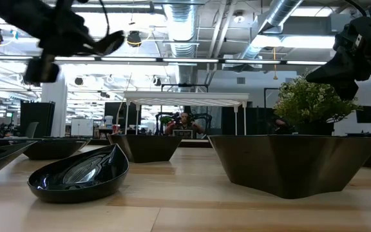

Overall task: Pick & Place Mini shaped plates
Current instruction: Put the black drop shaped plate on the shelf

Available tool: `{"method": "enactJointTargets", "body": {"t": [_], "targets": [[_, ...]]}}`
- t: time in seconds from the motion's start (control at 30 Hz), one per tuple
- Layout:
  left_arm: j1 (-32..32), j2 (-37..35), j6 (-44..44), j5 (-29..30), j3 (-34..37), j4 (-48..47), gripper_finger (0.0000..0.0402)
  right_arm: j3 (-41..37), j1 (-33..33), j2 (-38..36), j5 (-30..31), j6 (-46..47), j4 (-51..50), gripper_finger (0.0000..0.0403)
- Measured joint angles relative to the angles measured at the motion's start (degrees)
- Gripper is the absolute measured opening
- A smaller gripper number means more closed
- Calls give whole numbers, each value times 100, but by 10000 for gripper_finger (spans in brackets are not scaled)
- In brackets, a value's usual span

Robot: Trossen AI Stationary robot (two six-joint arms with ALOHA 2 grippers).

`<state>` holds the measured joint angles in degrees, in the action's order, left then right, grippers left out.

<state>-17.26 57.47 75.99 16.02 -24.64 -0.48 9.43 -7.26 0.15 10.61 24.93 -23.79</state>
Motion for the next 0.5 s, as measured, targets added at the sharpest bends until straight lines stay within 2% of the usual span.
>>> {"method": "enactJointTargets", "body": {"t": [0.23, 0.5], "targets": [[1037, 56, -1501, -67, -607, 13, 6, 0, 1, 1, 0, 1, 2, 0], [2438, 666, -2874, -1019, -1375, -105, 6, 0, 1, 0, 0, 1, 7, 0]]}}
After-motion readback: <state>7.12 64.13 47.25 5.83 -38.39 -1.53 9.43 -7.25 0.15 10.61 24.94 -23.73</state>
